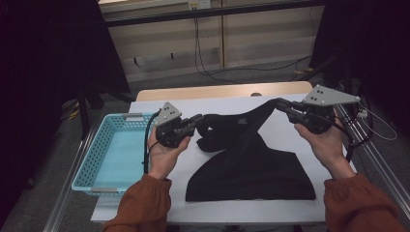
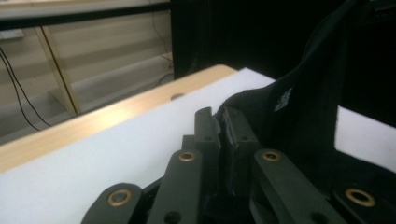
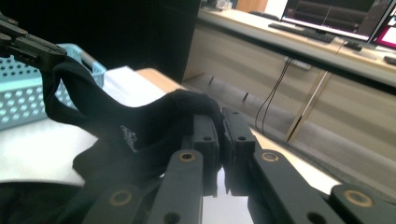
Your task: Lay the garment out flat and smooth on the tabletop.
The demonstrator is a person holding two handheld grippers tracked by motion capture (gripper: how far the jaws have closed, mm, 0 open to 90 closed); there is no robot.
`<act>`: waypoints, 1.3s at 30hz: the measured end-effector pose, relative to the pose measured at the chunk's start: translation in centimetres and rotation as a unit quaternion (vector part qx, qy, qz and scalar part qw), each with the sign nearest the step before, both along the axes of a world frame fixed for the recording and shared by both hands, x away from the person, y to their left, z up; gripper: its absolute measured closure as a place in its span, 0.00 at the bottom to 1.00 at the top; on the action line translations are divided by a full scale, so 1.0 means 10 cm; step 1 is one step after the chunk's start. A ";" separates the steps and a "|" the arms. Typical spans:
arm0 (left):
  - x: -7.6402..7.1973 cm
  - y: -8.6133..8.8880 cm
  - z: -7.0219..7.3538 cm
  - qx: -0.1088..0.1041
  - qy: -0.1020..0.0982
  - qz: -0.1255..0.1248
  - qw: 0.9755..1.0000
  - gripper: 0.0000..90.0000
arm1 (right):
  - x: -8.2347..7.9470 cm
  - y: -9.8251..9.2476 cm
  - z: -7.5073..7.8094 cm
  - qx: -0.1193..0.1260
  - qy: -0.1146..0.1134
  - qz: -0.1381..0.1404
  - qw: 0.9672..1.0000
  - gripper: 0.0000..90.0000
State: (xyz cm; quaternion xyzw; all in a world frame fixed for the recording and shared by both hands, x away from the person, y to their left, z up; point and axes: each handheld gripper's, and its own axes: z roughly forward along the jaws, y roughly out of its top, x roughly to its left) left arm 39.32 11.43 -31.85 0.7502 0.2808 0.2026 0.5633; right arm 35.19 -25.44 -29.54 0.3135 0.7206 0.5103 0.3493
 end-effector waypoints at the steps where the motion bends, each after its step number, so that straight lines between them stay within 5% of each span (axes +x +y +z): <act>1: 0.02 0.01 0.04 -0.002 -0.003 0.002 1.000 0.95 | 0.02 0.01 0.04 0.002 -0.003 0.000 1.000 0.96; 9: 0.13 0.03 0.28 -0.021 -0.019 0.015 1.000 0.95 | 0.24 0.05 0.37 0.000 -0.026 -0.012 1.000 0.96; 14: 0.26 -0.01 0.31 -0.028 -0.015 0.023 0.999 0.95 | 0.43 0.08 0.50 -0.006 -0.036 -0.024 0.999 0.96; 24: 0.59 -0.15 0.05 -0.015 0.014 0.035 0.999 0.95 | 0.83 0.05 0.03 0.003 0.015 -0.041 0.999 0.96; 39: 0.95 -0.29 -0.35 0.011 0.054 0.052 0.997 0.94 | 1.22 0.18 -0.48 -0.002 0.056 -0.046 0.997 0.96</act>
